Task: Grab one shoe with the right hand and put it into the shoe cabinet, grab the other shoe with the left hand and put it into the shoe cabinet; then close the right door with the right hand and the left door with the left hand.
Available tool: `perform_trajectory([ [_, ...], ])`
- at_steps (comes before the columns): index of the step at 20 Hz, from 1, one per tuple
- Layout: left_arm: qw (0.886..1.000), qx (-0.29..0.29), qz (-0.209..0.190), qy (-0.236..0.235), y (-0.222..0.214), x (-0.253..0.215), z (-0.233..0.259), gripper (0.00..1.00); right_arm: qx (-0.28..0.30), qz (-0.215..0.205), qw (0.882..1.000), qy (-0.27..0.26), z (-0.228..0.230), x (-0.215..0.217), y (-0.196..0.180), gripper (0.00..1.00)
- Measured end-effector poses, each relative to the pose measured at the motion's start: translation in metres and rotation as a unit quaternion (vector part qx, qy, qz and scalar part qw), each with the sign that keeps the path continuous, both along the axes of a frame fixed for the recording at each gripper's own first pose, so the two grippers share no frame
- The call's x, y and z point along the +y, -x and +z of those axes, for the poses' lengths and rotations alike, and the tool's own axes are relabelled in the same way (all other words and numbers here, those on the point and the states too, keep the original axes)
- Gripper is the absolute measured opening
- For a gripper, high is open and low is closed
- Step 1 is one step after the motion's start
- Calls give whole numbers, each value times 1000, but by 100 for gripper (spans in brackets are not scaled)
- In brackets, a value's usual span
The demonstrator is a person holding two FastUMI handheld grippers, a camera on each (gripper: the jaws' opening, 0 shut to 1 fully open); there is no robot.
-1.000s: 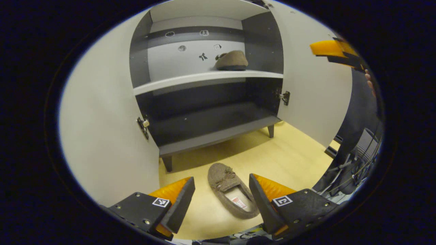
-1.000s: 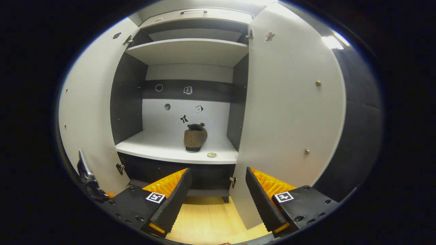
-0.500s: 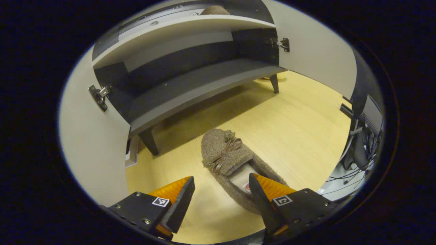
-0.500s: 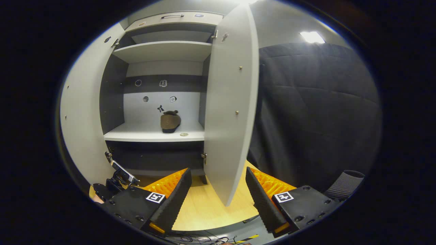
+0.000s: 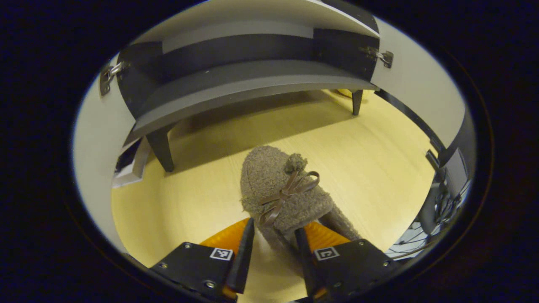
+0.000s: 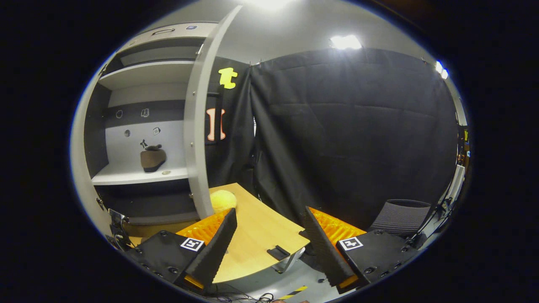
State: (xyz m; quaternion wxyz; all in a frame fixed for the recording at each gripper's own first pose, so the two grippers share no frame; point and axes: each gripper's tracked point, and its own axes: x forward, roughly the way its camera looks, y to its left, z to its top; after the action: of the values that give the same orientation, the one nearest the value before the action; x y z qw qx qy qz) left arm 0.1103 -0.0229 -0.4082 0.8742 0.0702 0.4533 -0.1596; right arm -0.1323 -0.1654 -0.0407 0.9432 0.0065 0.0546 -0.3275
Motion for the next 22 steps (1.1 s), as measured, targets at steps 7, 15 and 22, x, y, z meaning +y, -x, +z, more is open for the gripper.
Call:
perform_trajectory([
  [7,997,27,75,-14,0,16,-4,13,-47,-19,998,-23,20,-57,-20,96],
  [15,989,57,133,-2,3,10,-11,3,-18,18,999,-44,-8,-106,-76,94],
  [22,987,43,153,-1,-9,17,5,2,-21,61,997,-43,-4,-140,-129,94],
])
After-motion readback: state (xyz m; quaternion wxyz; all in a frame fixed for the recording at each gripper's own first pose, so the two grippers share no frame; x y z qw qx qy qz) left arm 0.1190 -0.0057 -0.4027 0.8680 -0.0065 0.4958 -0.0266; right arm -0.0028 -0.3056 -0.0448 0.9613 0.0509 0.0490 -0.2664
